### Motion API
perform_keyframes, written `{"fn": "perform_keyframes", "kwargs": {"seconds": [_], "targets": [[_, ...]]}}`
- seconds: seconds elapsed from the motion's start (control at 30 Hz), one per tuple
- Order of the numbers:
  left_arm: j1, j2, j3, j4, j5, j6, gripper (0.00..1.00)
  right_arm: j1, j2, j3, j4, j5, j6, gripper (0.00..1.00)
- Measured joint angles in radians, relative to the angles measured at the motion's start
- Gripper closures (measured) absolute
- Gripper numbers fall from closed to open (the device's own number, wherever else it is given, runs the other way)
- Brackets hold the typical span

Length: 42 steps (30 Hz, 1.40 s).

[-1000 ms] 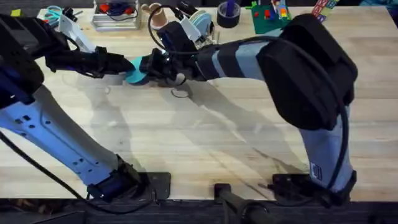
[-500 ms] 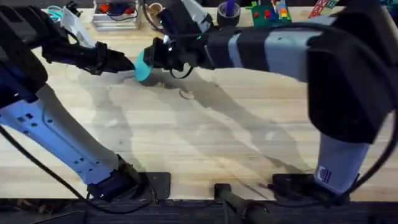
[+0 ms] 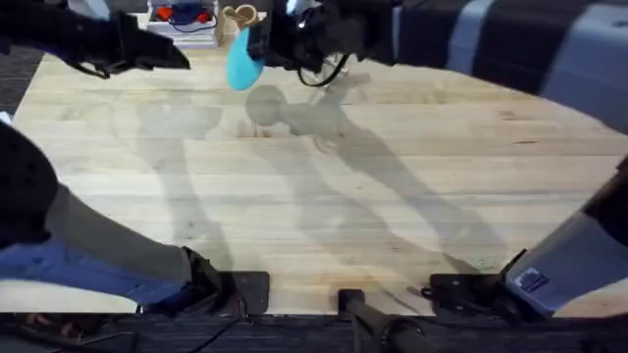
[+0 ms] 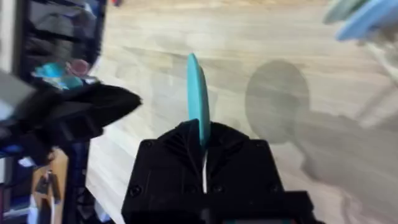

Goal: Pick up the plates from the table one by one and place each into a slot on the dish rack.

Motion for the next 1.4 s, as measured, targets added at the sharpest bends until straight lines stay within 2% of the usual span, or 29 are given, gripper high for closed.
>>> {"fn": "perform_keyframes", "kwargs": {"seconds": [0.33, 0.7, 0.97, 1.1, 1.13, 1.23, 1.3, 1.4], "targets": [[-0.170, -0.171, 0.000, -0.046, -0.150, -0.052, 0.960, -0.056, -0.177, 0.000, -0.259, 0.050, -0.101, 0.970], [-0.328, -0.337, 0.000, -0.115, -0.304, -0.135, 0.960, -0.228, -0.380, 0.000, -0.516, 0.108, -0.189, 0.970], [-0.468, -0.408, 0.000, -0.118, -0.468, -0.210, 0.960, -0.298, -0.418, 0.000, -0.677, 0.125, -0.226, 0.970], [-0.511, -0.408, 0.000, -0.119, -0.534, -0.222, 0.955, -0.299, -0.417, 0.012, -0.726, 0.166, -0.235, 0.970], [-0.516, -0.408, 0.000, -0.119, -0.544, -0.224, 0.934, -0.299, -0.417, 0.018, -0.735, 0.177, -0.237, 0.970], [-0.517, -0.408, 0.000, -0.119, -0.566, -0.229, 0.768, -0.299, -0.417, 0.039, -0.754, 0.196, -0.238, 0.970], [-0.517, -0.408, 0.000, -0.119, -0.573, -0.230, 0.610, -0.299, -0.417, 0.051, -0.763, 0.207, -0.242, 0.970], [-0.517, -0.408, 0.000, -0.119, -0.580, -0.232, 0.138, -0.299, -0.417, 0.060, -0.779, 0.231, -0.246, 0.970]]}}
